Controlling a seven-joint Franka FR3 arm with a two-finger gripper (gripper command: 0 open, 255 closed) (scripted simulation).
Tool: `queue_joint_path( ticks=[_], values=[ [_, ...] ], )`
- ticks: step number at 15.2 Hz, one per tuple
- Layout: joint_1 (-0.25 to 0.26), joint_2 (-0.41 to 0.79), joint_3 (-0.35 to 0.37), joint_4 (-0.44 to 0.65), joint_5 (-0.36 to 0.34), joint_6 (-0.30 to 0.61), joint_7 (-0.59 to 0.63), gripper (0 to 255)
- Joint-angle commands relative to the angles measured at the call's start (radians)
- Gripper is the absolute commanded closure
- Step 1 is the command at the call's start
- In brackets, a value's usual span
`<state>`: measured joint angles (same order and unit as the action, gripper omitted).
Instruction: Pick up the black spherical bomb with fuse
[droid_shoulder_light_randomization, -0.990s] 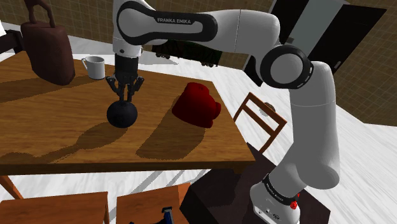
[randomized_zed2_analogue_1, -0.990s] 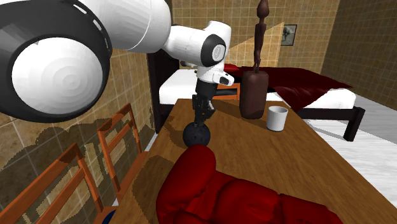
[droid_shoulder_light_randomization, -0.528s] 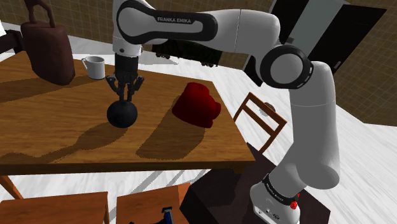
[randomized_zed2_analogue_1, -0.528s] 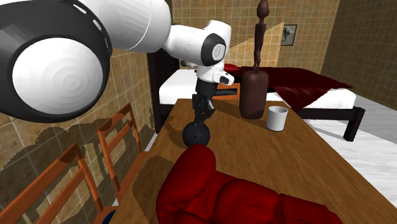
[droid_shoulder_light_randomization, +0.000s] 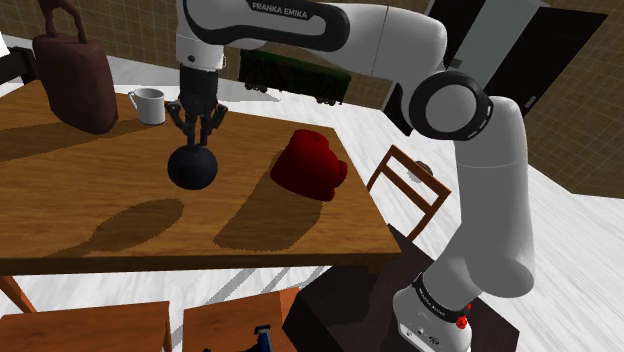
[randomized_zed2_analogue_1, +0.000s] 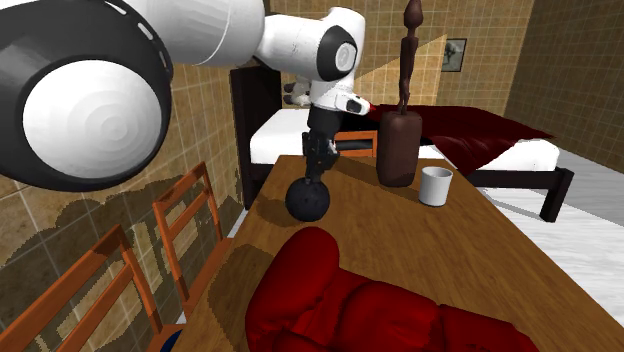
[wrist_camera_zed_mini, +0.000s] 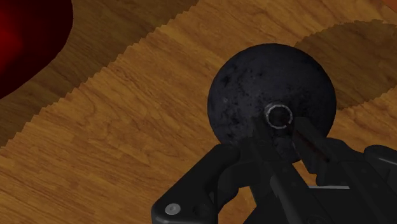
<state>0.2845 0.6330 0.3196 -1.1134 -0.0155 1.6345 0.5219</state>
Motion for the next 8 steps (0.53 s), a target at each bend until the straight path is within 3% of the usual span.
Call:
queue_joint_path(
  ticks=[1, 8],
  values=[
    [0.004, 0.001, 0.001, 0.029, 0.0, -0.027, 0.003, 255],
    [0.016, 0.019, 0.001, 0.129, -0.004, -0.108, 0.011, 255]
  ],
)
